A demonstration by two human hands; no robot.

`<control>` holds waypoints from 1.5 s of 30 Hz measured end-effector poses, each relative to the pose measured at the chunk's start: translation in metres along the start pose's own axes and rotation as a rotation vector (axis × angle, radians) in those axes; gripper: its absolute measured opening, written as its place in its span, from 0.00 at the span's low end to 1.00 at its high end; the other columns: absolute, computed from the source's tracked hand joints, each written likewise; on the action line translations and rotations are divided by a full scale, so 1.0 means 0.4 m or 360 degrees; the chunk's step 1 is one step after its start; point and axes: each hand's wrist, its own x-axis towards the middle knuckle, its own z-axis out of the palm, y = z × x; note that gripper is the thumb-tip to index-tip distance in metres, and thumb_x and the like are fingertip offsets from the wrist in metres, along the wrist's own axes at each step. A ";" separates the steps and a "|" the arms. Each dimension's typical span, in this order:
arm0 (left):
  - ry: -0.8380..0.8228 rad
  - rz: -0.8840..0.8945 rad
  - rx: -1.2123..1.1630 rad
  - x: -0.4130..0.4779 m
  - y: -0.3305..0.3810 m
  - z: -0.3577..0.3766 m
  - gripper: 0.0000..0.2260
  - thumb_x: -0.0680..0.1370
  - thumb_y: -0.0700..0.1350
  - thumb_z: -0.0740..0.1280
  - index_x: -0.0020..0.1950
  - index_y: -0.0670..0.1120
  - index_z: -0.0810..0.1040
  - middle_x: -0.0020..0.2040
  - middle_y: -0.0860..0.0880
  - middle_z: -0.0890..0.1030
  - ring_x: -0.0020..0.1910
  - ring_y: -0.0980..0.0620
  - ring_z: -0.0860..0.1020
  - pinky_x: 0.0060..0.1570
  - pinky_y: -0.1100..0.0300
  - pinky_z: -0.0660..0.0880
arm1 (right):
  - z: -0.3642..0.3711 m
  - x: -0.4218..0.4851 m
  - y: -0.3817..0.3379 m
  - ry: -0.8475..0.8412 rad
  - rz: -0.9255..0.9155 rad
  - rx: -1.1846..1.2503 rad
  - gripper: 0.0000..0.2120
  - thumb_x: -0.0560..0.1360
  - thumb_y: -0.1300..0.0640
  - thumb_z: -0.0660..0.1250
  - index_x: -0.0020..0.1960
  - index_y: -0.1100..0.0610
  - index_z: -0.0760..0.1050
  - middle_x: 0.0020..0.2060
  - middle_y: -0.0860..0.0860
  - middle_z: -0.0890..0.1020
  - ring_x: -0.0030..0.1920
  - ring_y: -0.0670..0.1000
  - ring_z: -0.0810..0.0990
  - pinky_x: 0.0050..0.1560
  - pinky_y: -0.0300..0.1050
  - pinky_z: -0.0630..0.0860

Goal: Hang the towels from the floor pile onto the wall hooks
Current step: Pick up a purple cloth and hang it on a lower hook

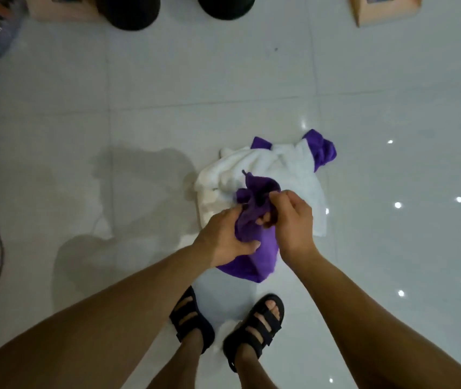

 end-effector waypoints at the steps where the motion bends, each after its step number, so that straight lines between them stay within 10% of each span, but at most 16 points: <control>1: 0.0049 0.0016 -0.0011 -0.022 0.065 -0.021 0.20 0.71 0.52 0.72 0.60 0.49 0.74 0.54 0.54 0.80 0.51 0.55 0.78 0.50 0.63 0.75 | -0.016 -0.027 -0.088 -0.0002 -0.0016 0.0107 0.15 0.72 0.56 0.63 0.27 0.53 0.72 0.24 0.52 0.76 0.28 0.51 0.75 0.35 0.46 0.73; 6: 0.0312 0.0066 -0.0212 -0.154 0.376 -0.189 0.05 0.78 0.44 0.65 0.51 0.47 0.78 0.43 0.48 0.82 0.41 0.52 0.78 0.44 0.57 0.74 | -0.096 -0.144 -0.463 0.0073 -0.0259 0.0169 0.09 0.68 0.55 0.64 0.33 0.60 0.73 0.33 0.54 0.76 0.35 0.51 0.74 0.40 0.47 0.72; 10: 0.0387 -0.0009 -0.0640 -0.288 0.601 -0.367 0.11 0.76 0.49 0.63 0.54 0.44 0.78 0.49 0.42 0.83 0.48 0.42 0.81 0.51 0.45 0.78 | -0.136 -0.225 -0.678 -0.0152 -0.0325 0.0140 0.18 0.72 0.44 0.67 0.50 0.59 0.76 0.47 0.51 0.80 0.49 0.52 0.79 0.53 0.53 0.78; 16: 0.0515 0.0100 -0.1588 -0.468 0.940 -0.584 0.07 0.78 0.43 0.64 0.54 0.42 0.76 0.47 0.41 0.83 0.44 0.45 0.84 0.38 0.50 0.81 | -0.123 -0.391 -0.851 -0.0302 -0.0620 -0.0430 0.49 0.59 0.29 0.74 0.74 0.39 0.56 0.72 0.40 0.65 0.66 0.40 0.67 0.58 0.36 0.68; 25: 0.0403 0.0697 -0.1486 -0.752 1.280 -0.801 0.04 0.75 0.36 0.63 0.41 0.44 0.74 0.38 0.45 0.77 0.39 0.48 0.78 0.39 0.54 0.80 | -0.019 -0.517 -1.153 -0.0190 -0.0542 -0.0168 0.07 0.75 0.53 0.65 0.50 0.55 0.78 0.45 0.52 0.84 0.48 0.54 0.81 0.47 0.50 0.79; 29: 0.0472 0.0703 -0.0804 -0.826 1.279 -0.915 0.11 0.74 0.36 0.63 0.51 0.50 0.76 0.46 0.48 0.77 0.48 0.52 0.76 0.45 0.54 0.76 | -0.014 -0.587 -1.269 -0.0494 -0.0225 0.0505 0.14 0.73 0.53 0.64 0.54 0.59 0.79 0.47 0.56 0.85 0.49 0.56 0.83 0.47 0.49 0.80; 34: 0.0785 0.0398 -0.0432 -0.868 1.166 -0.954 0.04 0.73 0.43 0.65 0.39 0.49 0.74 0.34 0.48 0.73 0.32 0.50 0.74 0.33 0.59 0.69 | -0.005 -0.631 -1.376 -0.0638 -0.0153 0.0965 0.20 0.73 0.46 0.67 0.56 0.61 0.79 0.50 0.61 0.84 0.50 0.60 0.83 0.53 0.53 0.78; 39: 0.0019 0.0079 -0.0497 -0.903 1.063 -0.945 0.28 0.65 0.70 0.61 0.49 0.48 0.79 0.41 0.48 0.80 0.38 0.49 0.78 0.44 0.54 0.72 | 0.050 -0.675 -1.429 -0.0729 -0.0249 0.0587 0.12 0.70 0.50 0.72 0.43 0.60 0.83 0.44 0.60 0.85 0.44 0.57 0.85 0.44 0.47 0.80; 45: 0.0072 0.0560 -0.1033 -0.896 1.019 -0.957 0.22 0.72 0.57 0.65 0.60 0.45 0.80 0.59 0.43 0.81 0.59 0.43 0.77 0.64 0.50 0.69 | 0.099 -0.710 -1.472 -0.0428 -0.0627 -0.0125 0.16 0.63 0.49 0.80 0.47 0.54 0.83 0.46 0.54 0.86 0.47 0.51 0.84 0.48 0.48 0.80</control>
